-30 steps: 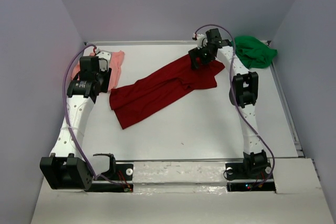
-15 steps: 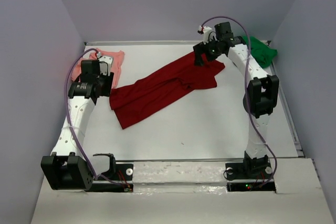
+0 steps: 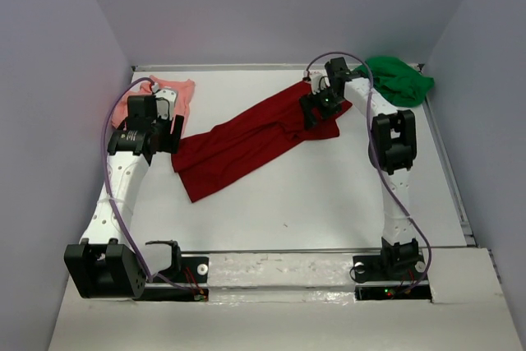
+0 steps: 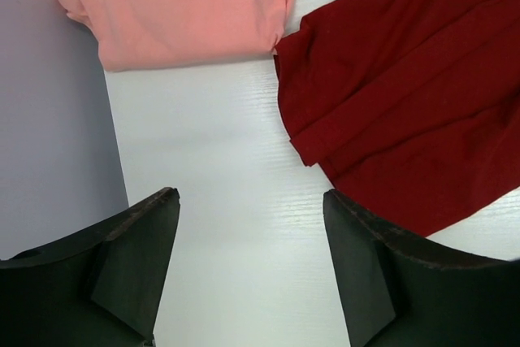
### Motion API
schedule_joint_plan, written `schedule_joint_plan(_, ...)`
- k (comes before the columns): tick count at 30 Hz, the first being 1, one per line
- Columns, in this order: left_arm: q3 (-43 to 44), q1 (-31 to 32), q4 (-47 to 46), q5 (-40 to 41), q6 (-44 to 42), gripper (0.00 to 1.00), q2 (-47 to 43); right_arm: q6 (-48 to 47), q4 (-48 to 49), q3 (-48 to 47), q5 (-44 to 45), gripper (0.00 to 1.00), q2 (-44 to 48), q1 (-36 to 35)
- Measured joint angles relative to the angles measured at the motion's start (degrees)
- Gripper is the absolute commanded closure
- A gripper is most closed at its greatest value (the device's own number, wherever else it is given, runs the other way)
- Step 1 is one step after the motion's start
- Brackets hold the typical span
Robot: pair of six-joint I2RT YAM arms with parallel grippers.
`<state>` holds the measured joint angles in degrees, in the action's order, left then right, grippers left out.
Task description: Fold and stack the t-shirts
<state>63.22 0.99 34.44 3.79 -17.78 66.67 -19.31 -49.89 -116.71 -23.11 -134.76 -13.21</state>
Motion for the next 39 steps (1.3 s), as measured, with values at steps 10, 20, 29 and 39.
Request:
schedule_joint_plan(10,-0.4,0.0,-0.3,1.9,-0.1,0.06,0.0,0.1,-1.1,-12.7,-1.2,0.0,-5.1,0.0)
schedule_joint_plan(20,-0.6,-0.1,-0.3,3.4,-0.1,0.01,0.2,1.4,-0.6,-16.9,-1.3,0.0,-10.3,0.0)
schedule_joint_plan(29,-0.6,-0.4,-0.3,3.8,-0.1,0.01,1.2,4.0,1.1,-21.7,0.7,0.0,-13.2,0.0)
schedule_joint_plan(39,-0.6,-0.8,-0.3,3.7,0.1,0.01,3.5,6.4,8.2,-22.8,3.0,0.0,-14.8,0.0)
